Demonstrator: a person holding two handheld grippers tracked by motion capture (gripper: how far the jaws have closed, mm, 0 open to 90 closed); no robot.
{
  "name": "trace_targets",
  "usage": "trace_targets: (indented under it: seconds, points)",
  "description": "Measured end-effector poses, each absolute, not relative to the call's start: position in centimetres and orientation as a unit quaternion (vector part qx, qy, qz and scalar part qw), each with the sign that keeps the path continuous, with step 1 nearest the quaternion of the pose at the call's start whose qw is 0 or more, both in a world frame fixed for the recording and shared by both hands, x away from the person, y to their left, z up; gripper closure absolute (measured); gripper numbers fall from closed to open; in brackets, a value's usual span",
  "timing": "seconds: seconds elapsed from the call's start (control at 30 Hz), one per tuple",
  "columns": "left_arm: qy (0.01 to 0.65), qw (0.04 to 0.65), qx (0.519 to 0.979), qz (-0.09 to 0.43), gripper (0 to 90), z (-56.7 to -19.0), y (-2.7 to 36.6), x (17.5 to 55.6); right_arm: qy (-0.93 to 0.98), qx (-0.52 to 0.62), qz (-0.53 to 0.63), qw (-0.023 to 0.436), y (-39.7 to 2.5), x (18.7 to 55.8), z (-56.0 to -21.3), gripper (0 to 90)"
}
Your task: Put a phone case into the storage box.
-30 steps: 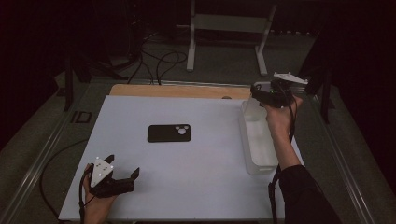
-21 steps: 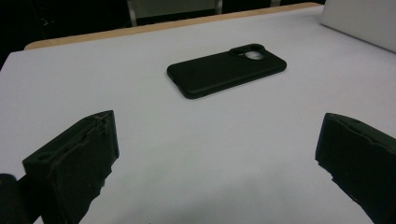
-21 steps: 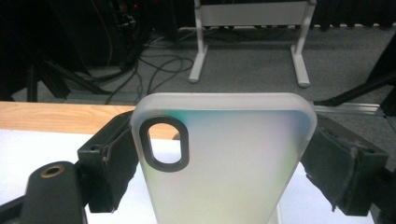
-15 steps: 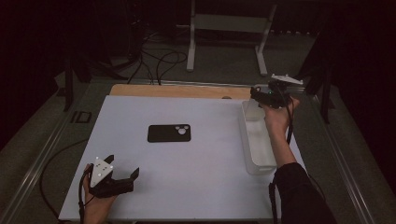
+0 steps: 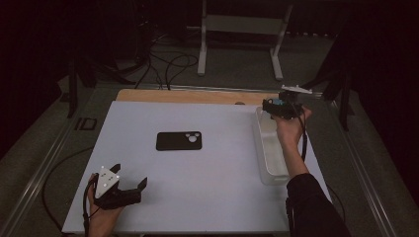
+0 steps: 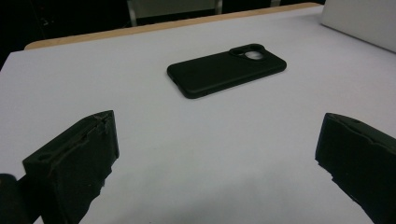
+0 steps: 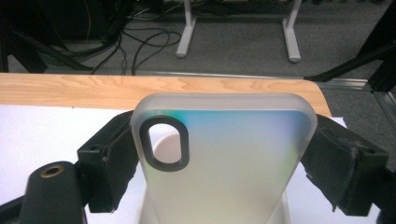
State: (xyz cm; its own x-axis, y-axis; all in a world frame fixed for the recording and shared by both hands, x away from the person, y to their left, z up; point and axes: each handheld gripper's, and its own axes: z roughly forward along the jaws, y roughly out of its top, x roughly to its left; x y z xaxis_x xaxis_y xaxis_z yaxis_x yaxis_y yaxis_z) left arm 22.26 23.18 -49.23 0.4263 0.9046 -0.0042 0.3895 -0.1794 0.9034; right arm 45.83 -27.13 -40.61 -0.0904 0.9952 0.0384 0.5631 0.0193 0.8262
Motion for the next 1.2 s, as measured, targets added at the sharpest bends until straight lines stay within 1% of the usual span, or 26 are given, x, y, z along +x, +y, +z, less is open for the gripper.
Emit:
trace_targets:
  seconds: [0.6, 1.2]
  points:
    - [0.454, 0.454, 0.713, 0.283, 0.0, -49.3, 23.2, 22.2, 0.662, 0.613, 0.315, 0.293, -26.4, 47.4, -43.2, 16.3]
    - [0.457, 0.456, 0.711, 0.280, 0.0, -49.3, 23.3, 22.1, 0.651, 0.620, 0.331, 0.287, -26.9, 48.3, -43.6, 14.7]
